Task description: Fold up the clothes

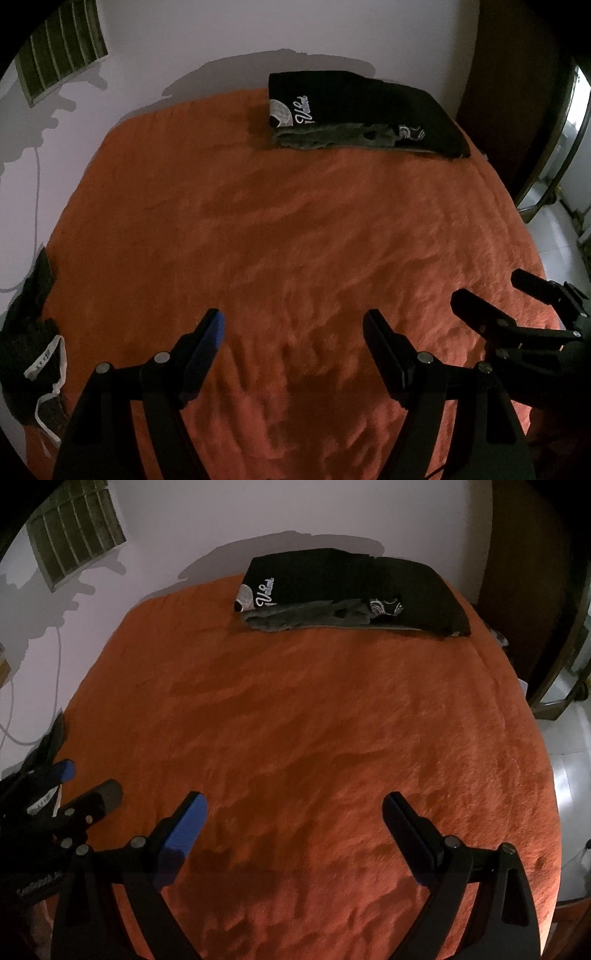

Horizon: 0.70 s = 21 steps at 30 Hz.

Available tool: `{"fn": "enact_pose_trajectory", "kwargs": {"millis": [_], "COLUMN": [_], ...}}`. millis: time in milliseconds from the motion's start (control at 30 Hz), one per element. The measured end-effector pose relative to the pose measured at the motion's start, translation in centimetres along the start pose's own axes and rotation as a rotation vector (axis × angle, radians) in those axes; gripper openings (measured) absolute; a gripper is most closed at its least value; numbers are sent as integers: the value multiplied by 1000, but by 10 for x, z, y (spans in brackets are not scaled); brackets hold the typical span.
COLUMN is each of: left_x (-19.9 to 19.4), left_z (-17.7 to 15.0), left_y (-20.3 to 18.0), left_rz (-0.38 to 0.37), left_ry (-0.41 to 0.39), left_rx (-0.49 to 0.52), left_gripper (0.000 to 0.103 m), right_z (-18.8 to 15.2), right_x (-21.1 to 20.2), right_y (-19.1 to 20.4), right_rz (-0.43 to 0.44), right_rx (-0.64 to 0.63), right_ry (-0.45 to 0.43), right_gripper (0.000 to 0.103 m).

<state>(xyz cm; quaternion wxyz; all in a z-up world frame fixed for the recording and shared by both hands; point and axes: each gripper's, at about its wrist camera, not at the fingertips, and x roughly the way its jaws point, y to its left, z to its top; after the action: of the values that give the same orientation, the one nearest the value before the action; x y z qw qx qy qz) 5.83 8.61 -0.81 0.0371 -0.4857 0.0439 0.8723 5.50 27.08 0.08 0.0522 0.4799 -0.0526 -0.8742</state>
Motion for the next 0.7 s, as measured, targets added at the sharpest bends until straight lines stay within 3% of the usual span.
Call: {"fn": "enact_pose_trajectory", "kwargs": {"millis": [700], "left_x": [6], "left_z": [-12], "left_y": [11], "left_rz": [-26], "left_ry": [15], "left_rx": [-59], "left_gripper": [78], "right_z": [-4], "right_x": [4], "right_y": [15], "right_rz": [0], "right_rx": [-1], "right_ry": [27], "right_gripper": [96]}}
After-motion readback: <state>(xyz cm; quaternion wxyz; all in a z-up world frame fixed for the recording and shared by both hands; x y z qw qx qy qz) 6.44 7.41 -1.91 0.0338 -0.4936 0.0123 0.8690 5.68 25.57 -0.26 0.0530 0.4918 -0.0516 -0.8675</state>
